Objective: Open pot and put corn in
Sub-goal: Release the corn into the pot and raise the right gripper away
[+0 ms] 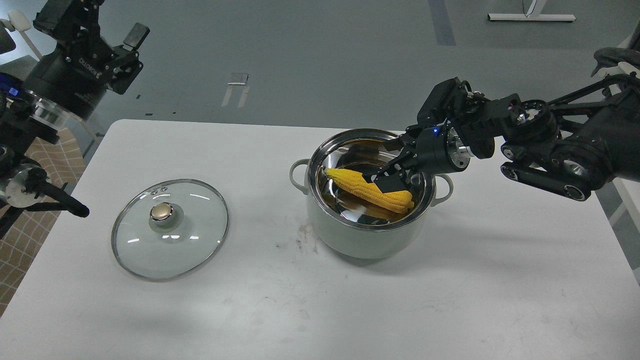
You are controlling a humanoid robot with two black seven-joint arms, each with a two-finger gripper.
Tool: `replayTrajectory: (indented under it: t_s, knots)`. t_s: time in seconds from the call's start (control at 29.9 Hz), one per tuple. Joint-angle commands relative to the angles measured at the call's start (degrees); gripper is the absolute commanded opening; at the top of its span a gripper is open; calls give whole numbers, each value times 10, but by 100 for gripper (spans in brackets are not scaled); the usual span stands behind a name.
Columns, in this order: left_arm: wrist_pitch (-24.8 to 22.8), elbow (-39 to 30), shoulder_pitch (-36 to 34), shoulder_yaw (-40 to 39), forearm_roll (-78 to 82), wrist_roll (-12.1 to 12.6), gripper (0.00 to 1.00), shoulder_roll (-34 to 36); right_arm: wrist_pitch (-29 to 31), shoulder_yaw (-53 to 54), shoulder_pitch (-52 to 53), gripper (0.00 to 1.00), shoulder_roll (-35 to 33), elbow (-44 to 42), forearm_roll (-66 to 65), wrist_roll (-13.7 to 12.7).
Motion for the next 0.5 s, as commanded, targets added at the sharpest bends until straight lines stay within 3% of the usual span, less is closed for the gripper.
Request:
replayTrajectory:
  t_s: [0.0,0.27,0.33,0.4,0.47]
  knots:
    - [-5,2,-2,0,-1,0,98,-4,-14,65,0,99,-9,-44,60,0]
    - [-2,20,-40,4,5,8,98,-27,-99,202,-26,99,-46,-67,151,0]
    - [-8,61,-75,2,4,63,98,-56,-105,255,-48,99,-47,-91,192,0]
    - [-20,102,-110,3,0,96,98,-103,-100,294,-74,99,-43,-117,235,0]
    - [-53,157,-134,1,-1,106,98,-146,-95,325,-98,99,-44,-127,275,0]
